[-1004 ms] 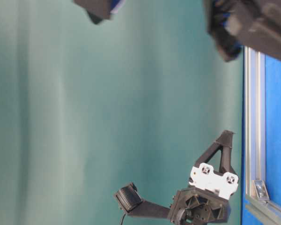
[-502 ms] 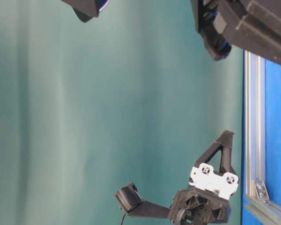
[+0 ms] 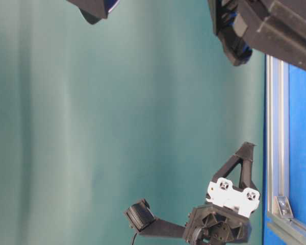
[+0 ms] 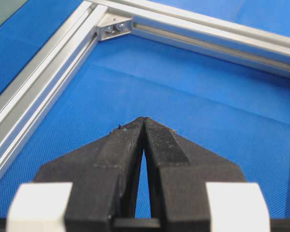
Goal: Insert the wire through the string loop located on the left side.
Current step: 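Lift the cable plug with the right gripper and move it toward the frame, then carry the plug left along the frame's bottom rail toward the white zip-tie loop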
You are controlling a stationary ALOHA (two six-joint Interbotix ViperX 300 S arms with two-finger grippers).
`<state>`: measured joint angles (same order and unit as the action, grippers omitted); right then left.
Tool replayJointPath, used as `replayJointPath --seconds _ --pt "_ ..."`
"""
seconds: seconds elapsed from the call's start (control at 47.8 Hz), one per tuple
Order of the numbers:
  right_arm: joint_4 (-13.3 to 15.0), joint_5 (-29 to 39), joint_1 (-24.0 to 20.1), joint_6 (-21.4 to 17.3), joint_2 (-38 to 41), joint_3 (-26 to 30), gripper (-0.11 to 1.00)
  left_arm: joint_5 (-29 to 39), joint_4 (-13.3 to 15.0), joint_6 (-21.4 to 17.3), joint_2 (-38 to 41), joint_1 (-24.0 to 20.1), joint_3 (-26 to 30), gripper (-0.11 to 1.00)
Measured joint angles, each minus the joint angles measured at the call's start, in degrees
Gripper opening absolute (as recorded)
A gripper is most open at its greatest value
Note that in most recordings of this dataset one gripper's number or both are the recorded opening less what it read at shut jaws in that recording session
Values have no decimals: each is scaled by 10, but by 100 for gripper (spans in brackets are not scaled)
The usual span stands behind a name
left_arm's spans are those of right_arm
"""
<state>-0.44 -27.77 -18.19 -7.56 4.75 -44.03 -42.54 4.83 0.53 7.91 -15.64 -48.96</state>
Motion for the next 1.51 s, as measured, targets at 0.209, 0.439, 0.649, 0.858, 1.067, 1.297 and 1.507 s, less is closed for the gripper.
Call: replayJointPath --seconds 0.209,0.439,0.649,0.858,1.067,1.297,1.507 --pt "1 1 24 4 -1 -3 0 0 0 0 0 0 -1 0" --pt "1 1 86 10 -8 -18 0 0 0 0 1 0 0 0" --pt "1 1 134 12 -11 -27 0 0 0 1 0 0 -1 0" --pt "1 5 147 13 -11 -31 0 0 0 1 1 0 0 0" --pt "1 5 147 13 -11 -32 0 0 0 1 0 0 0 0" --pt "1 6 147 13 -11 -32 0 0 0 1 0 0 0 0" --pt "1 6 147 13 -11 -31 0 0 0 1 1 0 0 0"
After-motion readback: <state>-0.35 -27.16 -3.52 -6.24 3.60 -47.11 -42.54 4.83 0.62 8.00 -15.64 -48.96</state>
